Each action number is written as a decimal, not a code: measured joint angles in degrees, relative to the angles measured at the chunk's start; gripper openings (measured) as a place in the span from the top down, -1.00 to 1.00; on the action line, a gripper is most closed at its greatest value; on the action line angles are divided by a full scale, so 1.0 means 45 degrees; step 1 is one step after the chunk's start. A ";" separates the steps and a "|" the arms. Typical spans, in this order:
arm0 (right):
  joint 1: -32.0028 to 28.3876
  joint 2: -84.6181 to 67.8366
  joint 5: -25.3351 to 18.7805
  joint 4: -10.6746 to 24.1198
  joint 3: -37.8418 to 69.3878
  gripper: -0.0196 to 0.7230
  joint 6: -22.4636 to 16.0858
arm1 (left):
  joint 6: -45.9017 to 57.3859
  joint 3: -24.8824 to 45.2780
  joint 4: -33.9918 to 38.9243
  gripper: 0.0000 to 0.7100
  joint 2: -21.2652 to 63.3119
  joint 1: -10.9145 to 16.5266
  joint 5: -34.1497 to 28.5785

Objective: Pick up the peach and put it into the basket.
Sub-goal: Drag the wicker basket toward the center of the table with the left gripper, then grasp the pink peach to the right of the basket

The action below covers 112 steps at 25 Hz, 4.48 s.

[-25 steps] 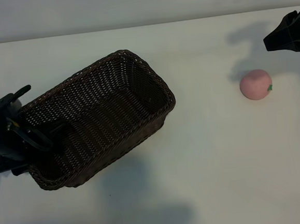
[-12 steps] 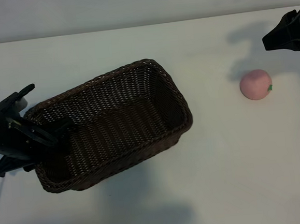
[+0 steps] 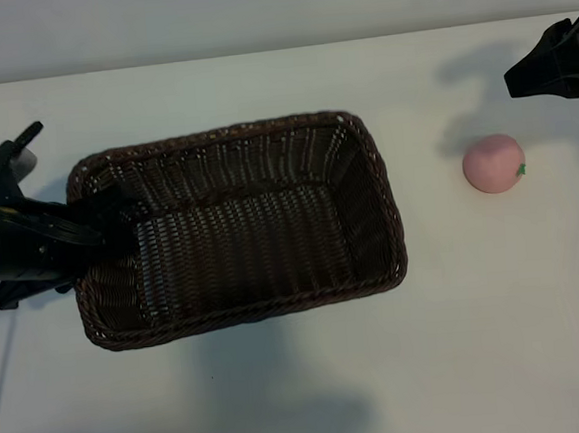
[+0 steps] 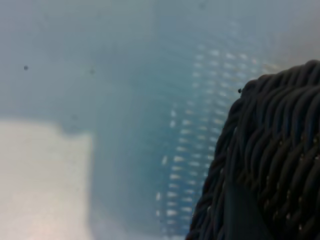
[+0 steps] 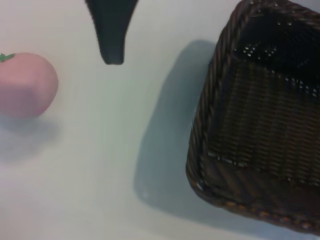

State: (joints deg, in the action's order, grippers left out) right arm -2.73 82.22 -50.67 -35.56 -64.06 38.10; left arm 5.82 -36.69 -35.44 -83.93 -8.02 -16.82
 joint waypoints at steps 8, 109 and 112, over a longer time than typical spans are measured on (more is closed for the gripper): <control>0.0000 0.0000 -0.0106 -0.0024 0.0000 -0.46 0.0000 | -0.0240 0.0000 -0.1094 0.08 0.0494 0.0000 0.0255; 0.0000 0.0000 -0.0533 -0.0027 -0.0010 -0.46 0.0000 | -0.2829 -0.7864 0.7536 -0.68 0.4710 0.4584 -0.9887; 0.0014 0.0000 -0.0558 -0.0027 -0.0010 -0.46 0.0000 | -0.3136 -0.6978 0.7054 -0.68 0.6769 0.4437 -0.9627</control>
State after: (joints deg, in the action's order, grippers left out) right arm -2.66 82.22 -53.18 -35.68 -64.11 38.10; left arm -8.29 -68.09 -3.70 -53.47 11.94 -60.14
